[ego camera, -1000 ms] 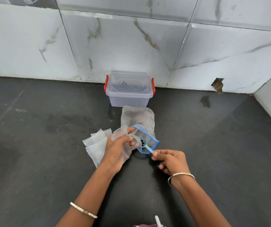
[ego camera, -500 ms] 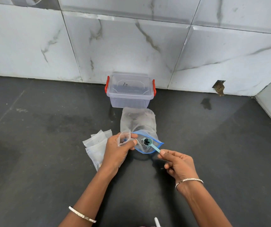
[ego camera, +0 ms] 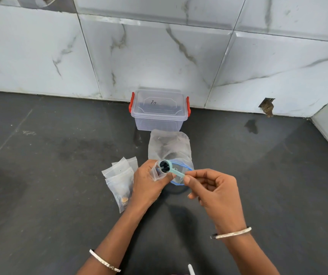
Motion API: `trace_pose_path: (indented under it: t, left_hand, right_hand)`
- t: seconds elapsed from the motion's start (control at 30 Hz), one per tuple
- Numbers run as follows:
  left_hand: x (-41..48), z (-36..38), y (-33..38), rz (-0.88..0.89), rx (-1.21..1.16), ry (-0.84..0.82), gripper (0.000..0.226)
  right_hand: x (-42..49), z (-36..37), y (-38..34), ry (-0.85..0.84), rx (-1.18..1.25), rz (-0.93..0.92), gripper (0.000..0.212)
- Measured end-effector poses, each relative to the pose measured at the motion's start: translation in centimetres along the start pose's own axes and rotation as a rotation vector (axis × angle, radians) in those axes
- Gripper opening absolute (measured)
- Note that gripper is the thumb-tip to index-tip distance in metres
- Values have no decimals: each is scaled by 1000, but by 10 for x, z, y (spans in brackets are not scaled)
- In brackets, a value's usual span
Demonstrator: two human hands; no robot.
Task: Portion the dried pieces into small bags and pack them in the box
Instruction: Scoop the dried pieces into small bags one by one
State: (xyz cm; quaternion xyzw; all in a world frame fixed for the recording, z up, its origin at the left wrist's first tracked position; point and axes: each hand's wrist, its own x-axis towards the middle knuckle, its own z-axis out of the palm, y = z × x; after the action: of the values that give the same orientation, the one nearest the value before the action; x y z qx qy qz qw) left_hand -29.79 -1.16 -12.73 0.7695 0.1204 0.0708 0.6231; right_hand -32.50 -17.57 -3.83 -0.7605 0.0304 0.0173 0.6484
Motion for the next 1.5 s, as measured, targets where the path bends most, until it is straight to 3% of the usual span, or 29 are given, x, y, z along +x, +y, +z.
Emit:
trace_pose_path:
  t: [0.17, 0.33, 0.43, 0.6, 0.73, 0.87, 1.0, 1.1, 1.27, 1.5]
  left_hand:
    - [0, 2, 2, -40, -56, -5, 33]
    - [0, 1, 1, -46, -93, 2, 29]
    - [1, 1, -3, -35, -95, 1, 25]
    - [2, 2, -3, -54, -85, 25, 19]
    - [2, 1, -2, -37, -122, 5, 27]
    - [2, 0, 2, 15, -111, 27, 33]
    - [1, 0, 6, 50, -134, 38, 38]
    - [2, 0, 6, 64, -135, 24, 40]
    - [4, 1, 1, 56, -130, 10, 43]
    - [7, 0, -3, 36, -162, 11, 45]
  right_hand:
    - [-5, 12, 15, 53, -581, -537, 11]
    - [-7, 13, 16, 122, -541, -616, 12]
    - [-9, 11, 9, 165, -275, -397, 15]
    - [-1, -8, 4, 88, 251, 77, 10]
    - [3, -25, 13, 105, 374, 312, 11]
    - [9, -24, 24, 177, 46, 173, 4]
    - [18, -2, 36, 232, -694, -378, 10]
    - [32, 19, 40, 259, -1036, -610, 16]
    - [65, 36, 42, 157, -1276, -580, 28]
    - [76, 41, 51, 15, -1373, -462, 33]
